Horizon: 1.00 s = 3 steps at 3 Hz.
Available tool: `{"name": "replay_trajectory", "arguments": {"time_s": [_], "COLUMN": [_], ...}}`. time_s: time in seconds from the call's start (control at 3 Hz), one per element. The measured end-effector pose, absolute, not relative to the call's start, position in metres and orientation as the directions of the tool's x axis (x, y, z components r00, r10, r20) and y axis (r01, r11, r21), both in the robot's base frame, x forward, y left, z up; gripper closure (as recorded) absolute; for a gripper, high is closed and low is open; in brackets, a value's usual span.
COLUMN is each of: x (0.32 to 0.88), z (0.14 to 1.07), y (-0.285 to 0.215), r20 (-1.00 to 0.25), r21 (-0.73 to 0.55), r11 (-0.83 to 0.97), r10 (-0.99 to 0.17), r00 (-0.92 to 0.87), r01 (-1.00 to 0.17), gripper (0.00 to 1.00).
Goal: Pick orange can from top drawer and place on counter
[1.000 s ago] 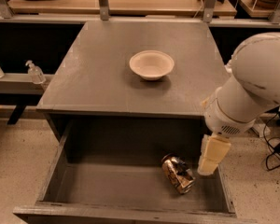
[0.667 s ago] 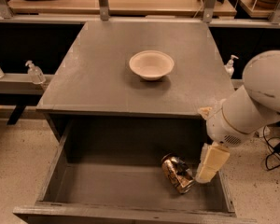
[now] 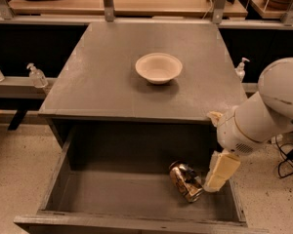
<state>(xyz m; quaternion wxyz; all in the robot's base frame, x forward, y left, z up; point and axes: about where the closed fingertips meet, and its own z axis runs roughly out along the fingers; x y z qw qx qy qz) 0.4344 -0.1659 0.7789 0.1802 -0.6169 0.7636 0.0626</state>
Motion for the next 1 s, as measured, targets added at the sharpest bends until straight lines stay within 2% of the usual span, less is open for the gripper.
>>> {"name": "replay_trajectory", "arguments": {"time_s": [0.33, 0.67, 1.0], "x": [0.434, 0.430, 0.425], "z": [0.788, 0.826, 0.849], "y": [-0.168, -0.171, -0.171], "r20": [-0.395, -0.492, -0.513], "r21": [-0.175, -0.290, -0.370], "r11": [0.214, 0.213, 0.168], "r10": [-0.909, -0.869, -0.857], "r00": [-0.130, -0.045, 0.051], "r01": [-0.961, -0.933, -0.914], "gripper": [0.16, 0.18, 0.18]}}
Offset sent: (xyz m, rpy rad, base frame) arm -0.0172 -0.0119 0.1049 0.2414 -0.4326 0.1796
